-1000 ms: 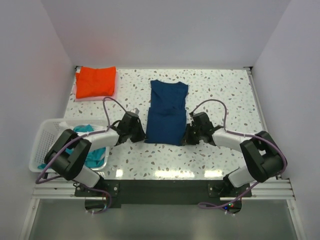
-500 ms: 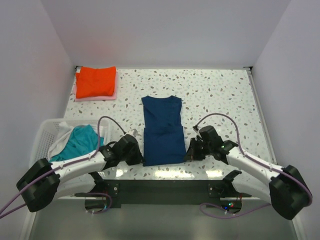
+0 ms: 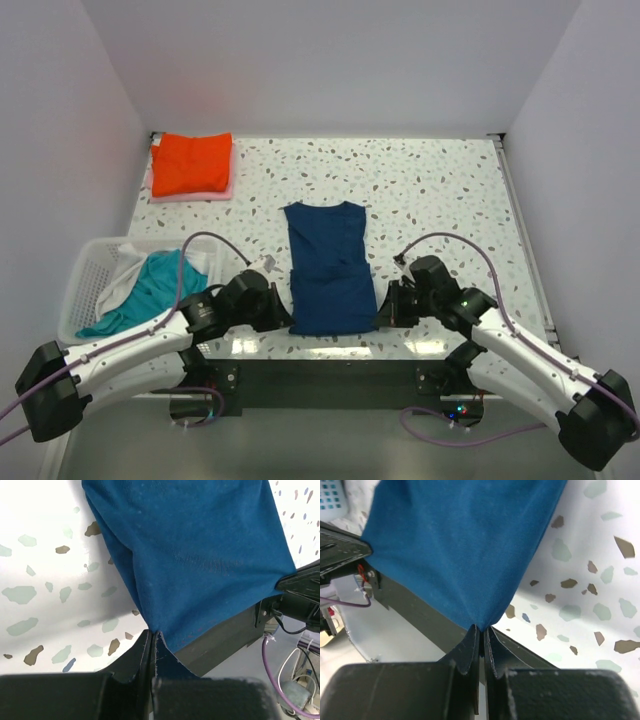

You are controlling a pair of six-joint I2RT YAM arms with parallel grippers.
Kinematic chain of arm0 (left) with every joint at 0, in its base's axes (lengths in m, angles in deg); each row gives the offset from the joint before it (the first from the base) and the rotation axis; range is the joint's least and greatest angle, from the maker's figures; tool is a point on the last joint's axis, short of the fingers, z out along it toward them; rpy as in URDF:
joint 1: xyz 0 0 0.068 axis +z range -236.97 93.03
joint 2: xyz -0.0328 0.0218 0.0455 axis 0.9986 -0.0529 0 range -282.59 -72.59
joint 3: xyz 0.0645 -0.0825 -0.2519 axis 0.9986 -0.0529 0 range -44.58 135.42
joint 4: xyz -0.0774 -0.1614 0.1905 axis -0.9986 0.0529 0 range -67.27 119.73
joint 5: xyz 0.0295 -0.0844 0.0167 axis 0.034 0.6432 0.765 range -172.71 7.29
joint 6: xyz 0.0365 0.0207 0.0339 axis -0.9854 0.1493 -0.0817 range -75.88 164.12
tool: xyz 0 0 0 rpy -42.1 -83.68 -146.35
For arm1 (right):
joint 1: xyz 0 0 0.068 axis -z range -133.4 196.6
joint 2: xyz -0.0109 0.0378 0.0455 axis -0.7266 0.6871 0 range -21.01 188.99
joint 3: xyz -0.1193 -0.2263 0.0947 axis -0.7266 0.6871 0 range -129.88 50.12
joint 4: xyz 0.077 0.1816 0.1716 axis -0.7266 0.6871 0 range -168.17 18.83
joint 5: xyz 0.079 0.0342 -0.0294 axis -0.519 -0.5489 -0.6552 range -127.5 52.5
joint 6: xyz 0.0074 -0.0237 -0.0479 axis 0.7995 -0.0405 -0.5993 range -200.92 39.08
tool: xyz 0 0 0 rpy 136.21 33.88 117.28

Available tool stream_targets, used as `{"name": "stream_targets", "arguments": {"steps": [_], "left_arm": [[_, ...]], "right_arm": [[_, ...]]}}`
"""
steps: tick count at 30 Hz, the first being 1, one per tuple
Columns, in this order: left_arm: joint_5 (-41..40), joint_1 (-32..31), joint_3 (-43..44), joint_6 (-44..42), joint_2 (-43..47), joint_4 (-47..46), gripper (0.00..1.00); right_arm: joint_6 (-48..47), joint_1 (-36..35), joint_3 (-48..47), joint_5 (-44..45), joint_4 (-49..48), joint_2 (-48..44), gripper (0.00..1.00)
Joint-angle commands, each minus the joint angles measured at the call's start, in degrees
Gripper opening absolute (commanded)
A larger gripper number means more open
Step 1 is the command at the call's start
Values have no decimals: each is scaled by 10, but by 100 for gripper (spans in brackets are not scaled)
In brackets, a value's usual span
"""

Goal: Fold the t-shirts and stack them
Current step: Fold the tshirt

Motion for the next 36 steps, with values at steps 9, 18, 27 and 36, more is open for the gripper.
{"name": "stream_targets", "arguments": {"steps": [9,18,27,36], "left_arm": [[-109,0,107,-19,10,44,0],[-158,62,204,-74,-33,58,0],[-103,148,285,-148,-127,18,0],[-58,226,355,-187,-211,4,0]], "right_arm": [[-81,13,-157,32,41,49,0],[-119,83,-243,-6,39,111,0],[-131,143,-311,-92,4,189,0],[-111,197,-364,-149,-51,273,0]]}}
